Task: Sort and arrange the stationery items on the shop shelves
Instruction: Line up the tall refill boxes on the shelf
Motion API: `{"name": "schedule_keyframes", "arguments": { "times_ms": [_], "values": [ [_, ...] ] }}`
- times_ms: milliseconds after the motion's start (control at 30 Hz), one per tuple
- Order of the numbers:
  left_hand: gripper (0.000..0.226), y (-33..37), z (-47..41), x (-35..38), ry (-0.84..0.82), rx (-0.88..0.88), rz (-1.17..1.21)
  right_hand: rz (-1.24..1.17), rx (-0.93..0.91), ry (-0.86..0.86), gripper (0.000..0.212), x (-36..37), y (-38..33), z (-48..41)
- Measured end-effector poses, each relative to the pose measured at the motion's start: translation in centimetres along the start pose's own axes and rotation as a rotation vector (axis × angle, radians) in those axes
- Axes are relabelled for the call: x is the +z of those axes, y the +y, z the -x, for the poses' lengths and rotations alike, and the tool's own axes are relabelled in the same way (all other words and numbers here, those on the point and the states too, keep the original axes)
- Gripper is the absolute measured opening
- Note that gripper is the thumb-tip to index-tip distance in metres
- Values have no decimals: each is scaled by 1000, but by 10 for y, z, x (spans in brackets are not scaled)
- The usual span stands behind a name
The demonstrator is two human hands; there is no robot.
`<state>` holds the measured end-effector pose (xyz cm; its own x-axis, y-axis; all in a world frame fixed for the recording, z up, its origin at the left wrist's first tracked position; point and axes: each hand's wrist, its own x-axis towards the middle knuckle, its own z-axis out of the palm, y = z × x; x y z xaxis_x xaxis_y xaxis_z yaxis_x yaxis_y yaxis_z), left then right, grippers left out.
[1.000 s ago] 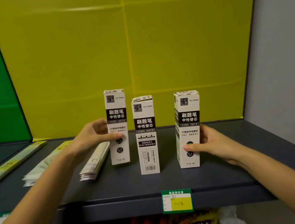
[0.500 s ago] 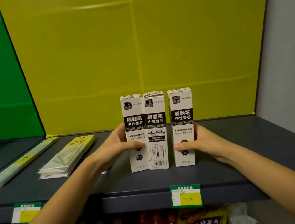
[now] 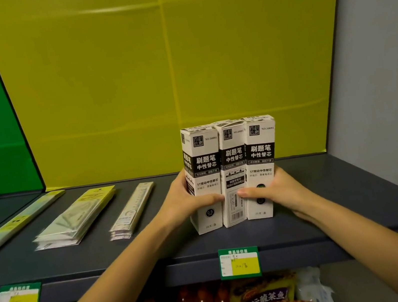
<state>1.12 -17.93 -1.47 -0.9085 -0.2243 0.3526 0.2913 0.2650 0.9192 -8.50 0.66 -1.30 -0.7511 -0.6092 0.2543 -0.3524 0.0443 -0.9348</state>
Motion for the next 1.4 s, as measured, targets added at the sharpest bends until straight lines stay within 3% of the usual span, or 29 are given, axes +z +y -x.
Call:
{"name": "schedule_keyframes", "arguments": {
  "times_ms": [367, 500, 667, 800, 900, 1167, 1400],
  "values": [
    [46, 4, 2, -13, -52, -38, -18, 90, 4, 154, 57, -7, 7, 4],
    [60, 6, -10, -27, -125, -102, -19, 105, -12, 200, 58, -5, 0, 16],
    [50, 10, -19, -18, -268, -136, 57, 124, -23, 215, 66, 7, -3, 22],
    [46, 10, -18, -10, -288, -126, 65, 101, -27, 240, 65, 10, -3, 21],
    [54, 9, -13, -9, -235, -108, 32, 59, -22, 160, 65, 3, -3, 18],
    [48, 6, -4, -11, -87, -39, -9, 7, -42, 1, 55, 4, -4, 5],
    [60, 6, -1, -22, -209, -101, -100, 39, -32, -80, 49, 3, 1, 2]
  ]
}}
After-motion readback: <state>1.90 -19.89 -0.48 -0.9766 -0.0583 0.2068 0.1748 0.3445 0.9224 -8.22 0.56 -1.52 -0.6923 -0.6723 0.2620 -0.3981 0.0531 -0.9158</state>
